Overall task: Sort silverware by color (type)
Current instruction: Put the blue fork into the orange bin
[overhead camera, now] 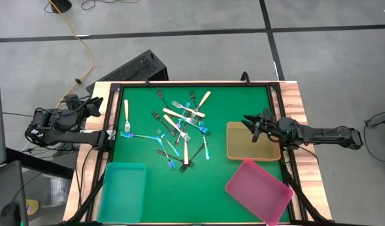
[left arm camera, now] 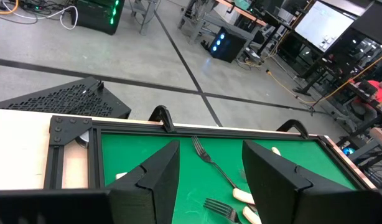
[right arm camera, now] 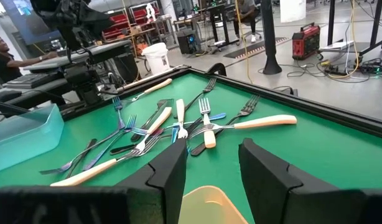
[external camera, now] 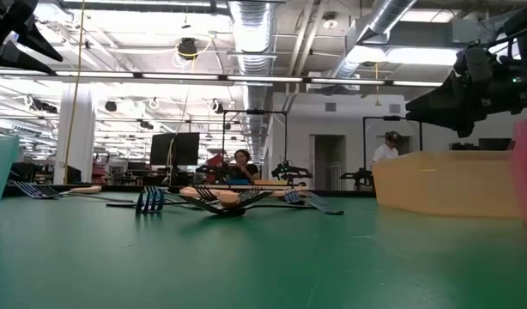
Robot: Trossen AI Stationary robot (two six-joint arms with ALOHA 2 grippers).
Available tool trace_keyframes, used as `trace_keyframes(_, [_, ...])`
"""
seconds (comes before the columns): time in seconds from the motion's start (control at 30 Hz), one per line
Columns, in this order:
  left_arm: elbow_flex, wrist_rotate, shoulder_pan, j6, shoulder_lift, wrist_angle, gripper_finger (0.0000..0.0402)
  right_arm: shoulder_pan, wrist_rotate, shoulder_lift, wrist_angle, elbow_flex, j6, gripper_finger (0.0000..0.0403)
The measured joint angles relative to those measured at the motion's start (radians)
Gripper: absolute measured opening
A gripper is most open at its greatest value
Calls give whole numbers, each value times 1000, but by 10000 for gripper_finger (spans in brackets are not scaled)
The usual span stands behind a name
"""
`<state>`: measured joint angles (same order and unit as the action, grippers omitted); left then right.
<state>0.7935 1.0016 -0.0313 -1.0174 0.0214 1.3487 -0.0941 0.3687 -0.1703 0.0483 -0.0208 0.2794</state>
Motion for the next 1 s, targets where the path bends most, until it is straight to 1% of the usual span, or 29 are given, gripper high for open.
trace_keyframes(0.2, [0,0,0,0,0,0,158,-1,6,0,13,0,2,169])
trace_keyframes(0.3, [0,0,0,0,0,0,158,-10,23,0,74,0,11,169])
trace_keyframes(0.37, [0,0,0,0,0,0,158,-15,23,0,121,0,53,169])
trace_keyframes(0.47, [0,0,0,0,0,0,158,-15,23,1,145,0,101,169])
trace_keyframes(0.53, [0,0,0,0,0,0,158,-16,25,0,167,0,94,169])
trace_keyframes(0.6, [0,0,0,0,0,0,158,-25,58,1,189,-1,69,169])
trace_keyframes(0.67, [0,0,0,0,0,0,158,-36,91,1,188,-1,80,169])
trace_keyframes(0.83, [0,0,0,0,0,0,158,-53,84,1,193,-1,138,169])
trace_keyframes(1.0, [0,0,0,0,0,0,158,-51,76,1,260,-3,134,169])
